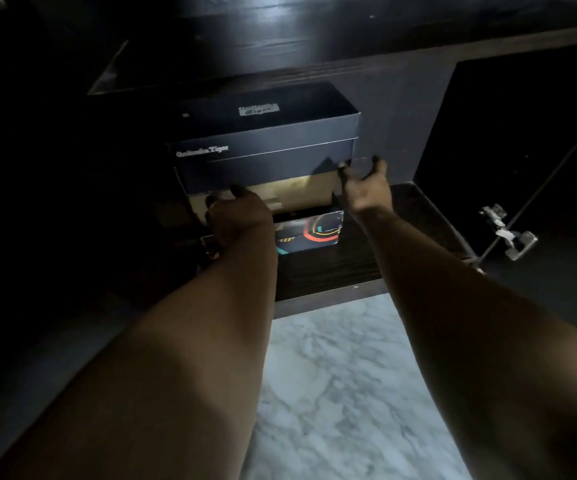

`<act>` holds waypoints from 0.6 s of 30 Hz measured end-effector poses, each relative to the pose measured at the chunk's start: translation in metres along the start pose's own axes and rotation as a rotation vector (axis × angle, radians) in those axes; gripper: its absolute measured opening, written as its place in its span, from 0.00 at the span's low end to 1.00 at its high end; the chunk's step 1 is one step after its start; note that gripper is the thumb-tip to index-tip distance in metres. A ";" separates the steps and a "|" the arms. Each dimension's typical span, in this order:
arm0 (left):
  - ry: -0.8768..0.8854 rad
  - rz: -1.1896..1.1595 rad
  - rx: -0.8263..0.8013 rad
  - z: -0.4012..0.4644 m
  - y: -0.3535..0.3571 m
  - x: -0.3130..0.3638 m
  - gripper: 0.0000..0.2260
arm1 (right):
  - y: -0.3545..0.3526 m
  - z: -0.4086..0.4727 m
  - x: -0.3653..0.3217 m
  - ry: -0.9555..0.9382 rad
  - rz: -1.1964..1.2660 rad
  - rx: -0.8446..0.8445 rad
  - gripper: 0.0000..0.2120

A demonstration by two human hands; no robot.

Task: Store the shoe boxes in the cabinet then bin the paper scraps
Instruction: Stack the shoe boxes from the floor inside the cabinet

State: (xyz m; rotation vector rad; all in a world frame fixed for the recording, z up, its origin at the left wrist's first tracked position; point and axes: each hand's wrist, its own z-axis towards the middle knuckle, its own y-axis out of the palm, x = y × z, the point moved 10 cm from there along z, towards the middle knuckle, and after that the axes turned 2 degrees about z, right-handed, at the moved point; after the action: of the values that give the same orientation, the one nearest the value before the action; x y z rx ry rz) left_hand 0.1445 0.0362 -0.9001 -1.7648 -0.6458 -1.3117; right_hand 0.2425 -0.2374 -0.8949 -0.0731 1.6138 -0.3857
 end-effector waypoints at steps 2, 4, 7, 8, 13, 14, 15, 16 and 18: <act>0.125 0.112 -0.080 -0.036 0.011 0.005 0.15 | -0.031 -0.020 0.028 0.058 -0.097 0.032 0.32; 0.199 0.262 -0.241 -0.080 0.034 -0.005 0.16 | -0.064 -0.047 0.053 0.088 -0.224 0.003 0.32; 0.214 0.389 -0.501 -0.148 0.076 -0.032 0.17 | -0.126 -0.093 0.099 0.165 -0.406 -0.055 0.26; 0.226 0.459 -0.606 -0.180 0.088 -0.039 0.17 | -0.155 -0.111 0.114 0.205 -0.445 -0.047 0.26; 0.378 0.599 -1.059 -0.373 0.134 -0.060 0.19 | -0.317 -0.218 0.177 0.414 -0.546 0.094 0.29; 0.401 0.618 -1.130 -0.416 0.134 -0.065 0.19 | -0.352 -0.245 0.183 0.430 -0.556 0.149 0.27; 0.442 0.628 -1.191 -0.459 0.134 -0.070 0.19 | -0.386 -0.274 0.188 0.455 -0.567 0.208 0.25; 0.464 0.649 -1.256 -0.502 0.129 -0.075 0.18 | -0.420 -0.304 0.191 0.480 -0.576 0.265 0.23; 0.522 0.657 -1.394 -0.589 0.115 -0.088 0.16 | -0.486 -0.372 0.196 0.537 -0.600 0.375 0.21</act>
State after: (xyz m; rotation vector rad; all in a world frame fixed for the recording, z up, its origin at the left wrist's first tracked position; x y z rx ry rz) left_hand -0.0996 -0.5164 -0.9501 -2.0971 1.3636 -1.6972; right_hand -0.2283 -0.6730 -0.9298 -0.1805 1.9990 -1.2489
